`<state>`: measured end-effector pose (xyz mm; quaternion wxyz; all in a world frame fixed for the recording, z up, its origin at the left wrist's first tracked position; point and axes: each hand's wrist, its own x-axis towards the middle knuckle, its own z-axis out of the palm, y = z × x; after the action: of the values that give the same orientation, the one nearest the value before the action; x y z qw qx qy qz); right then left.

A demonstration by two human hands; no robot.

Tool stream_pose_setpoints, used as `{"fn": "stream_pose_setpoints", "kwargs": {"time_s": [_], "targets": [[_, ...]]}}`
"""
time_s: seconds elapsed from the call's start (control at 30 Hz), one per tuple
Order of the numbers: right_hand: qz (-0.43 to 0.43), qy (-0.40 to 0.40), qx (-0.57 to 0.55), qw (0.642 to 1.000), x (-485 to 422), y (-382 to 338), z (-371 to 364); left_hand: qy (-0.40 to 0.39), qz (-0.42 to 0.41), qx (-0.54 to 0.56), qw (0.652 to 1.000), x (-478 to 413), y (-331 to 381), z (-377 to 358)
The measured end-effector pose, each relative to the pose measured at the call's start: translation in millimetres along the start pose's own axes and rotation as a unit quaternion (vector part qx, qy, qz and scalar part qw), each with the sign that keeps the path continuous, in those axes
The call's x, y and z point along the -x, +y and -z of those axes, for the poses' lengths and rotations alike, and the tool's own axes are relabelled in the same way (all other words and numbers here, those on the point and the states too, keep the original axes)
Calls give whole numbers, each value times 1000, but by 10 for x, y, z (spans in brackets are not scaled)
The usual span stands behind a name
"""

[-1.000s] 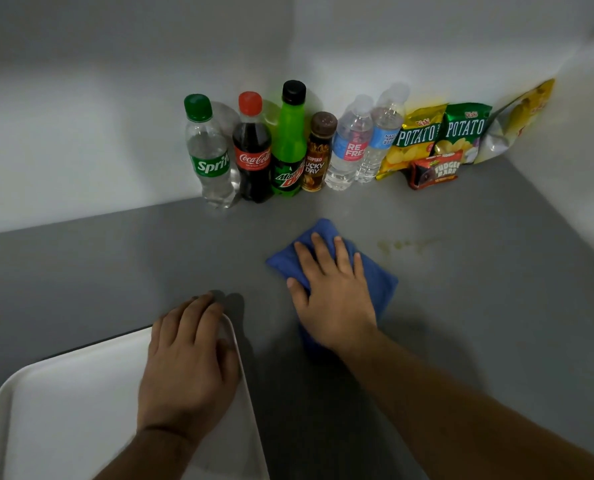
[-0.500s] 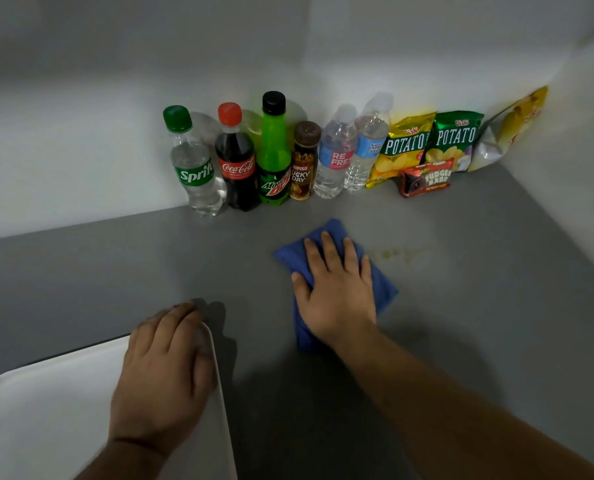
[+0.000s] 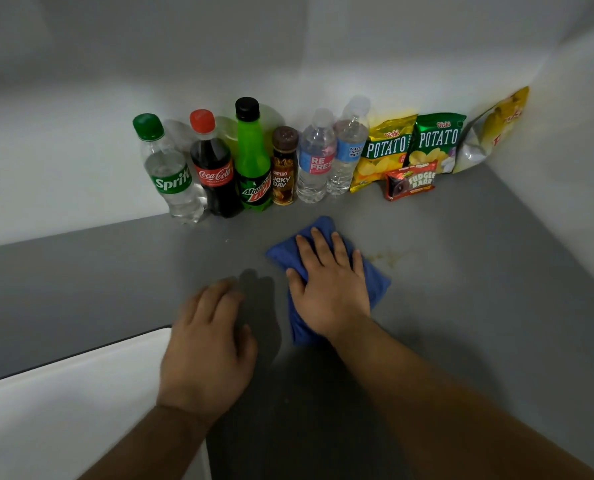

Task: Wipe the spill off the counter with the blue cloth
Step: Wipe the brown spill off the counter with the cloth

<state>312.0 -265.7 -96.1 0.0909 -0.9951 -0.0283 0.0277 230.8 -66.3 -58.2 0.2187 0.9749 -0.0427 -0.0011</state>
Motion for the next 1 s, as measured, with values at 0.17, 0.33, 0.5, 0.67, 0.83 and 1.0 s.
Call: {"fn": "stream_pose_setpoints", "kwargs": {"time_s": [0.17,0.33,0.5,0.67,0.83,1.0], "targets": [[62,-16,-26,998,284,-9,-38,28,7,86,996,-121,354,-219],[98,-15,1,995,-141,205,91,16,26,39,999,-141,336,-374],[-53,2,-4,999,-14,577,133,6,21,5,1000,-142,328,-399],[20,-15,-17,1000,426,331,-4,6,16,-5,1000,-154,370,-408],[68,4,-4,998,-21,463,106,28,9,-14,999,-154,380,-425],[-36,11,-1,999,6,831,144,42,5,-11,999,-164,373,-444]]}}
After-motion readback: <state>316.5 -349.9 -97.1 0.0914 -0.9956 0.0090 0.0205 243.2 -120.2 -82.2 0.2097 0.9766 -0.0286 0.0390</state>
